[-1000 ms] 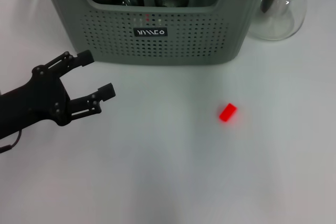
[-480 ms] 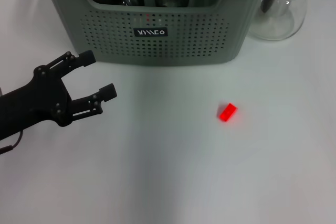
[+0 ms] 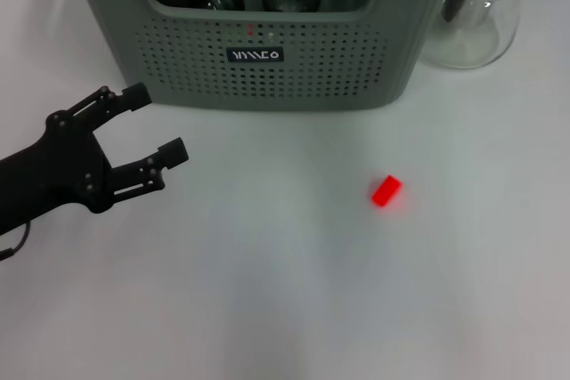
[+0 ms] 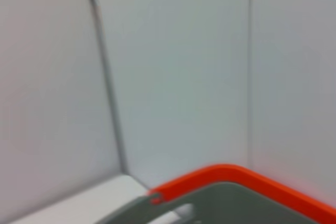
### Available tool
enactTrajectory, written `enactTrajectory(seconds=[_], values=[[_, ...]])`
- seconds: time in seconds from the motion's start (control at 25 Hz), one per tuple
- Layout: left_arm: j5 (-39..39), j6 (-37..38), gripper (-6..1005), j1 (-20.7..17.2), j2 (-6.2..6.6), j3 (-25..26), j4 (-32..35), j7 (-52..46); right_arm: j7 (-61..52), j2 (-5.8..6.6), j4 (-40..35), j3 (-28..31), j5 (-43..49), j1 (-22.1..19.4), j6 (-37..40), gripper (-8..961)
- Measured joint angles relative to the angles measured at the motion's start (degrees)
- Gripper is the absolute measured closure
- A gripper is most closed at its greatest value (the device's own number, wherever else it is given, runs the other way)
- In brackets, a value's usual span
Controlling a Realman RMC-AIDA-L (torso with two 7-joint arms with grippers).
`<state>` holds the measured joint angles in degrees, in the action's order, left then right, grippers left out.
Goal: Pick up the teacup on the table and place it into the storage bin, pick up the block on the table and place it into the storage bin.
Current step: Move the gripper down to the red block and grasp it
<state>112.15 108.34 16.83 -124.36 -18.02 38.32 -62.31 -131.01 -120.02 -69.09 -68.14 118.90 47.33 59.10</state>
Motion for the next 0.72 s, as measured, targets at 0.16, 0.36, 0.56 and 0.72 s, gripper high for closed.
enactTrajectory(seconds=[0.16,0.36,0.56,0.72], values=[[0.00,0.03,82,0.10,0.09,0.49,0.05,0.00,5.95,1.00,-15.41,1.43,-8.74,-14.19,15.37,188],[0.00,-0.18,82,0.66,0.27,1.09,0.13,0.01,13.42,1.55,-21.22,5.39,-5.19,-21.05,41.62,87],[0.00,-0.56,82,1.16,0.33,1.12,0.09,0.00,13.87,0.23,-20.18,5.31,5.70,-20.24,48.87,76],[0.00,-0.61,82,1.27,0.35,1.15,0.01,0.00,13.74,-0.07,-14.22,1.55,12.19,-16.65,46.11,74]])
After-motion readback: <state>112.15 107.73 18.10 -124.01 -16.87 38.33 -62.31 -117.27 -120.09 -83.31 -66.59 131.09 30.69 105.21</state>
